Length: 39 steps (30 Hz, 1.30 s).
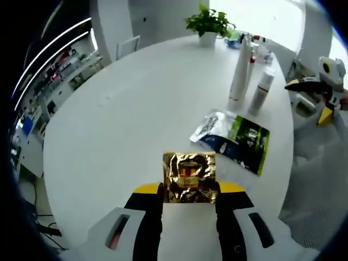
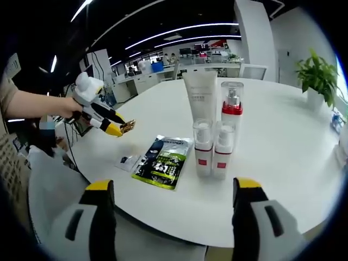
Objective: Arrange the skincare products in the storage area until every visible bottle or jar stands upright without overlapping.
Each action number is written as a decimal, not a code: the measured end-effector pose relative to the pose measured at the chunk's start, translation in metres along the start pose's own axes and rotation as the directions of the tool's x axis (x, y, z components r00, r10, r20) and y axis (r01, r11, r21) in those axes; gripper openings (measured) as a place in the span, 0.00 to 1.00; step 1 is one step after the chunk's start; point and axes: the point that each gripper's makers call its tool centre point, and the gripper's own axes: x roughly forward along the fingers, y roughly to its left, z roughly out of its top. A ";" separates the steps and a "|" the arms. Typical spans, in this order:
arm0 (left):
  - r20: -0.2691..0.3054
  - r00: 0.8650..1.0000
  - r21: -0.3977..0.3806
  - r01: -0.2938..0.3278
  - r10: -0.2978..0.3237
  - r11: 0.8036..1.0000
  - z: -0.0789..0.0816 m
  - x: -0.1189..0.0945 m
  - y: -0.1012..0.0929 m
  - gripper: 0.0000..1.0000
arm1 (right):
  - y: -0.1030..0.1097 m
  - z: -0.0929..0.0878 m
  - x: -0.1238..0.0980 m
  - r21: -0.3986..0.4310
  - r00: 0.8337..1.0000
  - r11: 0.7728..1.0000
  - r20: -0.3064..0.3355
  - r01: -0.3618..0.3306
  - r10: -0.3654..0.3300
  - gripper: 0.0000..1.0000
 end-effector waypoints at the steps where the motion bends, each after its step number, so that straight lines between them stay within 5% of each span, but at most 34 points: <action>1: 0.004 1.000 -0.004 -0.001 0.001 1.000 0.000 -0.002 -0.002 0.35 | 0.001 0.001 0.000 0.000 1.000 1.000 0.003 -0.007 0.007 0.90; 10: 0.071 0.997 -0.038 -0.018 0.020 0.999 0.011 -0.027 -0.030 0.35 | 0.011 0.001 -0.001 -0.002 0.999 0.999 -0.008 -0.053 0.053 0.82; 17: 0.086 0.996 -0.054 -0.016 0.021 0.998 0.008 -0.032 -0.040 0.35 | 0.023 0.005 0.000 -0.103 0.998 0.993 -0.010 -0.066 0.066 0.72; 26: 0.147 0.989 -0.089 -0.016 0.029 0.996 0.019 -0.041 -0.063 0.35 | 0.024 0.009 -0.003 -0.053 0.996 0.994 0.008 -0.093 0.094 0.64; 39: 0.231 0.971 -0.132 -0.029 0.060 0.991 0.028 -0.055 -0.090 0.35 | 0.061 0.033 0.003 0.013 0.979 0.979 0.018 -0.202 0.202 0.52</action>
